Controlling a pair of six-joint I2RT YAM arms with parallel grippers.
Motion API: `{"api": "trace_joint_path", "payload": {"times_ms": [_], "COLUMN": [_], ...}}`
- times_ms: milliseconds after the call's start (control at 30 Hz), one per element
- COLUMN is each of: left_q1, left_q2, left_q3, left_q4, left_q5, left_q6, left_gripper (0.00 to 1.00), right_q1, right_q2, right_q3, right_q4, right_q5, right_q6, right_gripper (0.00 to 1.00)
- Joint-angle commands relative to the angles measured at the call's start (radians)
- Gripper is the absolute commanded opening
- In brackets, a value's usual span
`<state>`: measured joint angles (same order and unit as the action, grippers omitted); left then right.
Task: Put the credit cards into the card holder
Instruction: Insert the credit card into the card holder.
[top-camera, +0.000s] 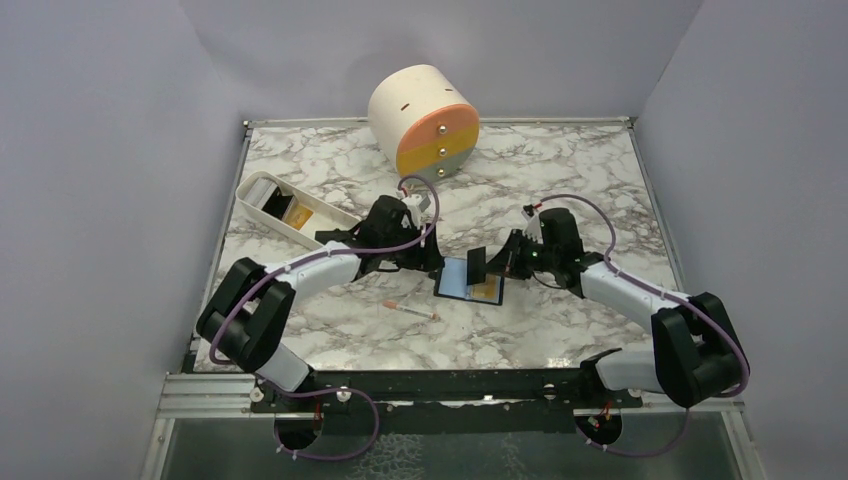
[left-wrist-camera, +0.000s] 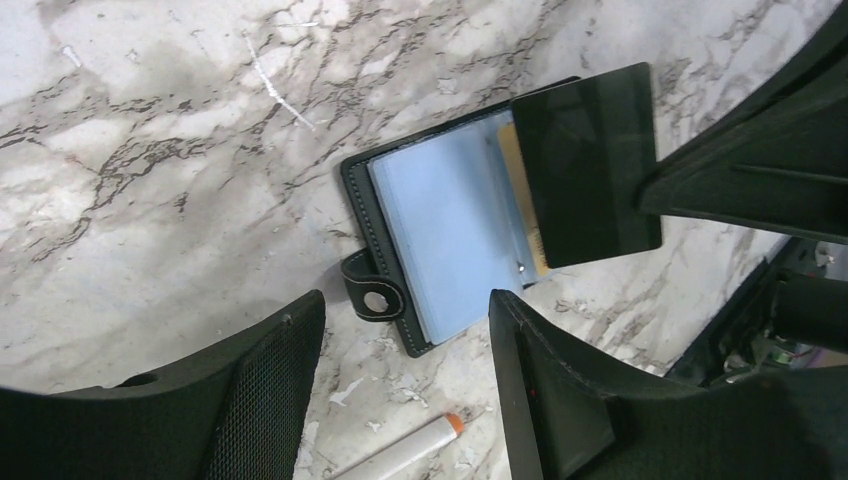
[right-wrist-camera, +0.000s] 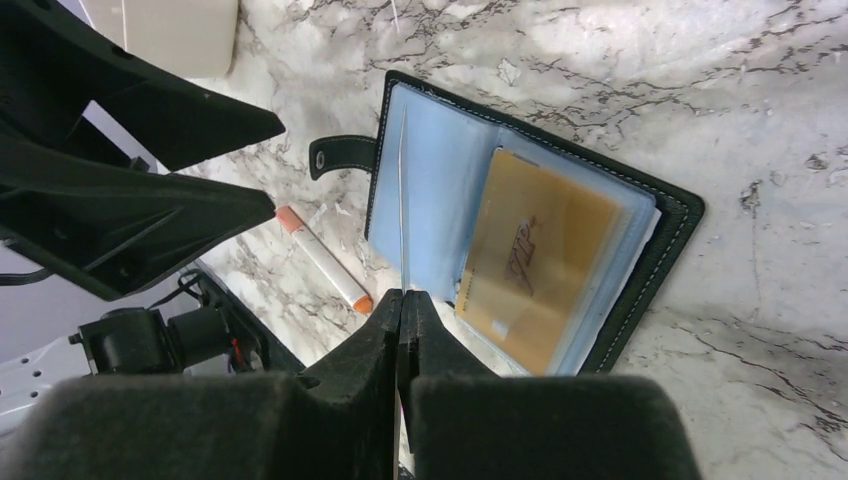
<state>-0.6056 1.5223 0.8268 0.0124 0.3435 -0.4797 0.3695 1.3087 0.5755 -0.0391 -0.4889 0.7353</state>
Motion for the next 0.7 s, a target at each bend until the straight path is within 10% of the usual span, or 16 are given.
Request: {"api": "trace_joint_path", "payload": {"times_ms": [0, 667], "left_q1": [-0.011, -0.029], "left_q2": [0.037, 0.159], "left_q3": [0.021, 0.018], "left_q4": [-0.006, 0.033], "left_q5": [-0.070, -0.016], "left_q6": [0.036, 0.009], "left_gripper": [0.63, 0.50], "right_q1": [-0.038, -0.081], "right_q2": [0.014, 0.120], "right_q3": [-0.010, -0.110], "right_q4": [-0.011, 0.172], "right_q5": [-0.073, -0.238], "right_q6": [-0.063, 0.034], "right_gripper": [0.01, 0.01]}}
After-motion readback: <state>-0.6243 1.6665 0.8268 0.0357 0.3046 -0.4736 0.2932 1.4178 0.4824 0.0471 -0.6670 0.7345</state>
